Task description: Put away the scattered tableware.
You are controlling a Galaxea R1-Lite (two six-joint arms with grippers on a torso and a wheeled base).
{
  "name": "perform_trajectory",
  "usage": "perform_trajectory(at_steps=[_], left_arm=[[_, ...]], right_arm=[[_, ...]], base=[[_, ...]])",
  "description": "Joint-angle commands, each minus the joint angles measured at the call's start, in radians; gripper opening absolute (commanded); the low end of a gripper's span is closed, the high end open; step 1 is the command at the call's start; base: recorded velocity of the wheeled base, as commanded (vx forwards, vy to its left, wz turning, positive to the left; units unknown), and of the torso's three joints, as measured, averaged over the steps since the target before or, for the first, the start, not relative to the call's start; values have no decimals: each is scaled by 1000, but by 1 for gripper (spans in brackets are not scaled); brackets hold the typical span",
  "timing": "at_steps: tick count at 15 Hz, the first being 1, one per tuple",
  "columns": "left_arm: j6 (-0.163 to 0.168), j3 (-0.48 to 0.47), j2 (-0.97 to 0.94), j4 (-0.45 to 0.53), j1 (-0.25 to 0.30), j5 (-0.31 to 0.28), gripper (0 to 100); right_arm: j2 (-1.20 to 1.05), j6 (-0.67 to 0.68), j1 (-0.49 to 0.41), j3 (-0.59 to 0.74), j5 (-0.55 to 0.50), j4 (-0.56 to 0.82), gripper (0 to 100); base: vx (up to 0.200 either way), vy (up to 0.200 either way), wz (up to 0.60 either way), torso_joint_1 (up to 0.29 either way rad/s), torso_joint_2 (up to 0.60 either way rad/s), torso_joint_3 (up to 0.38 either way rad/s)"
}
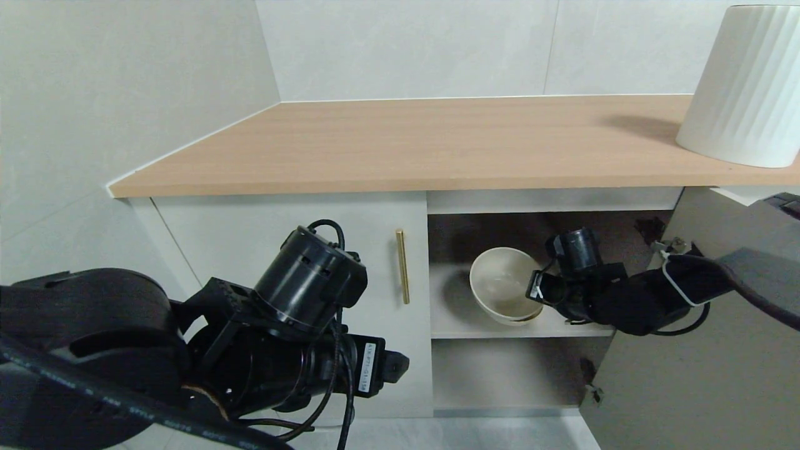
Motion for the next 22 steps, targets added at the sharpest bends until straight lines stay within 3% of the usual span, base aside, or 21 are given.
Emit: perform_trajectory(at_steps=[1, 7, 21, 22], left_arm=[[-1, 0, 3, 0, 0, 0, 100], [-1, 0, 5, 0, 0, 0, 100], [-1, 0, 8, 0, -2, 0, 100], [-1, 1, 8, 0, 0, 0, 100]], right_arm=[[64, 7, -24, -44, -8, -1, 0], [133, 21, -69, -116, -29, 1, 0], [179, 20, -63, -149, -26, 7, 0], [180, 20, -61, -149, -26, 7, 100]], base=[[0, 0, 0, 0, 0, 0], [0, 0, 0, 0, 0, 0], [0, 0, 0, 0, 0, 0], [0, 0, 0, 0, 0, 0]])
